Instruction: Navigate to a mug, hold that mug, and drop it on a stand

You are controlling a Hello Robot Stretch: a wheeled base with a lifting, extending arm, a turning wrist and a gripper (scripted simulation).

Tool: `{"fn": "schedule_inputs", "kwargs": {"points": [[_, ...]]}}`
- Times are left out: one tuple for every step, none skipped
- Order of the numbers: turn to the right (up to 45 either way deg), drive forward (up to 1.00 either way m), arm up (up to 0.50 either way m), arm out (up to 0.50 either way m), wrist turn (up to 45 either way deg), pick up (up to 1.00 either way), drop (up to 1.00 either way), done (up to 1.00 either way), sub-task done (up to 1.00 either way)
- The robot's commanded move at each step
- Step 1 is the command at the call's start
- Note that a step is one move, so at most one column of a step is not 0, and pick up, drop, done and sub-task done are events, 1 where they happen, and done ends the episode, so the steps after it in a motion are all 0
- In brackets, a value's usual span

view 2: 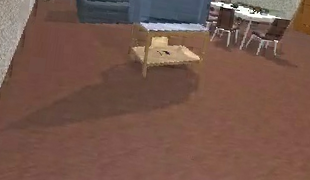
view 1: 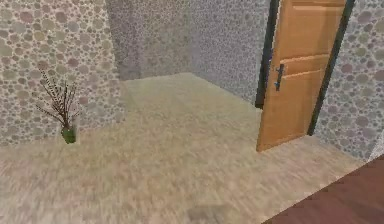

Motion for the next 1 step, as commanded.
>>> {"fn": "schedule_inputs", "kwargs": {"points": [[0.0, 1.00, 0.00, 0.00, 0.0, 0.00, 0.00, 0.00, 0.00]]}}
